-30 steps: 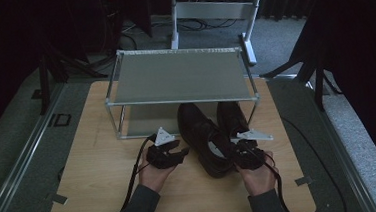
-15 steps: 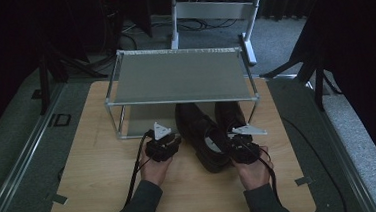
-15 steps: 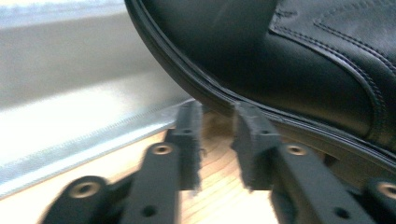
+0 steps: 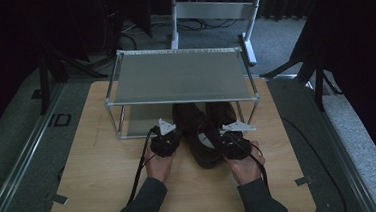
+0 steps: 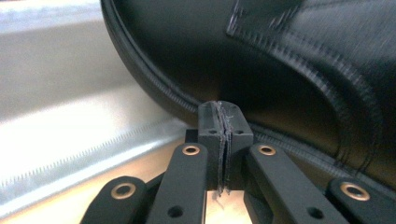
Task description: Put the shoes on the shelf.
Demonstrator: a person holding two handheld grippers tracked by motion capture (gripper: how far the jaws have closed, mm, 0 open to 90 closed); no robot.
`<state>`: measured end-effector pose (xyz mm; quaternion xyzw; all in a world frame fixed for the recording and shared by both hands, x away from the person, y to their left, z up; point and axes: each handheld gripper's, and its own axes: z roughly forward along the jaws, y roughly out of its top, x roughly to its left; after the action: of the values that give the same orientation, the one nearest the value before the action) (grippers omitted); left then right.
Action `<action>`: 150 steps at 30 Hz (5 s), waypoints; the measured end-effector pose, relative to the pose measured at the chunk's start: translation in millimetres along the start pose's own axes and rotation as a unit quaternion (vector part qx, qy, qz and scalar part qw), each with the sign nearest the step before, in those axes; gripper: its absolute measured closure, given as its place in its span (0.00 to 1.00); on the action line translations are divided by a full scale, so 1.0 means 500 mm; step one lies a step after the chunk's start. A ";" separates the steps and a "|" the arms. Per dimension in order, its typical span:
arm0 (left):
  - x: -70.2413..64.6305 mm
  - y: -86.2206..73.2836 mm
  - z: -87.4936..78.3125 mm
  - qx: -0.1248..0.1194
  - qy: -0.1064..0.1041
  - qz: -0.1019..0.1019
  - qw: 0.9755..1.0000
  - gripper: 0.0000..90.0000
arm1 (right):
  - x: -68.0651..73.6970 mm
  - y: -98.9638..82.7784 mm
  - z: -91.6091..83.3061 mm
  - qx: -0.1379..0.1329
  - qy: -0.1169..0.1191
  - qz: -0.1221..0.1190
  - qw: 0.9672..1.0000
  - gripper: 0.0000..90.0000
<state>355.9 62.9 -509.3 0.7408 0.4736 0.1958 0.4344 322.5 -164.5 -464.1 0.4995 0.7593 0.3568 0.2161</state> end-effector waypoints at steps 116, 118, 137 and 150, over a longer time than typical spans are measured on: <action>0.011 0.066 0.159 -0.023 0.044 0.005 0.999 1.00 | -0.023 0.079 0.217 -0.144 -0.092 0.093 0.981 0.84; 0.018 0.063 0.163 -0.019 0.031 0.017 0.999 1.00 | -0.025 0.079 0.218 -0.152 -0.087 0.089 0.981 0.80; 0.039 0.046 0.172 0.006 0.034 0.023 0.999 0.91 | -0.048 0.031 0.123 -0.208 -0.018 0.054 0.976 0.54; 0.040 0.034 0.146 0.017 0.015 0.018 1.000 0.81 | -0.122 -0.044 0.080 -0.169 -0.058 0.074 0.981 0.54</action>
<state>425.6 43.8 -537.4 0.7537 0.4697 0.2066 0.4108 361.6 -212.7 -508.6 0.5303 0.6353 0.4655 0.3137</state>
